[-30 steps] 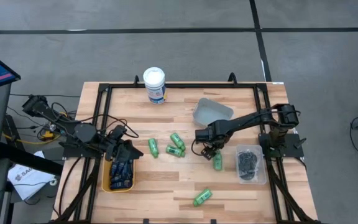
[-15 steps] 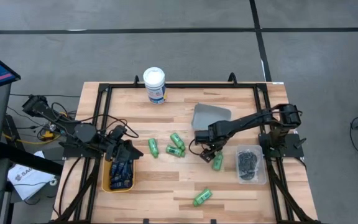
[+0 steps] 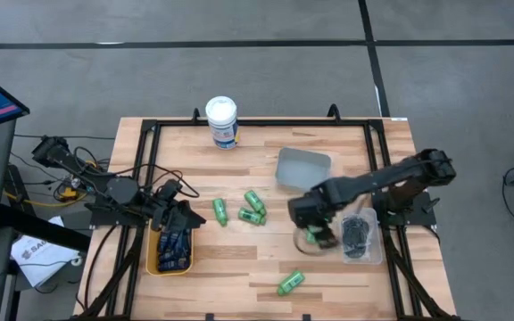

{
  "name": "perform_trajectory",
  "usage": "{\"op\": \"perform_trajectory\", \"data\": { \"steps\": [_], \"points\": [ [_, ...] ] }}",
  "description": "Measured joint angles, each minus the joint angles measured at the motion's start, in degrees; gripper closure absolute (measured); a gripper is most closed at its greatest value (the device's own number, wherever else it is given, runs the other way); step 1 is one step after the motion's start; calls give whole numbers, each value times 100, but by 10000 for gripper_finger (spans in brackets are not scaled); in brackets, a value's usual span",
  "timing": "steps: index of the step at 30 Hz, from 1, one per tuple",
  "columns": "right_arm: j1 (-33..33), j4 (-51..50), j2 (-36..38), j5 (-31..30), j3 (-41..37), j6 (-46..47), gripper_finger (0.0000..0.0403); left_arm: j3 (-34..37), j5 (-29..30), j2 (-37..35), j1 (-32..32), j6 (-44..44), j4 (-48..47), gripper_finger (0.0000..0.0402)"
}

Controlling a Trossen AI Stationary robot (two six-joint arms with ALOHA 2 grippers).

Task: Pick & Place Travel size toiletries
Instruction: Put the green shampoo into the gray bin

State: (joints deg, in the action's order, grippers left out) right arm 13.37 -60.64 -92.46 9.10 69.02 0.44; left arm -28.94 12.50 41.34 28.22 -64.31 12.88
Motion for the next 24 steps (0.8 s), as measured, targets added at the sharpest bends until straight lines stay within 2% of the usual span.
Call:
{"op": "perform_trajectory", "data": {
  "steps": [4, 8, 14, 19, 24],
  "points": [
    [517, -21, 273, -156, -42, -1469, 147, 25, -1, 15, -1, 136, -11, 159],
    [835, 212, 264, -450, -363, -2234, 147, 25, 5, 38, -1, 147, 0, 160],
    [772, 626, -262, -497, -855, -2355, 147, 25, 10, 42, -1, 259, 1, 160],
    [715, 809, -790, -710, -829, -2278, 147, 24, 12, 42, 0, 253, 4, 160],
    [721, 766, -906, -768, -823, -1918, 147, 25, 12, 39, -1, 240, 18, 160]
  ]
}}
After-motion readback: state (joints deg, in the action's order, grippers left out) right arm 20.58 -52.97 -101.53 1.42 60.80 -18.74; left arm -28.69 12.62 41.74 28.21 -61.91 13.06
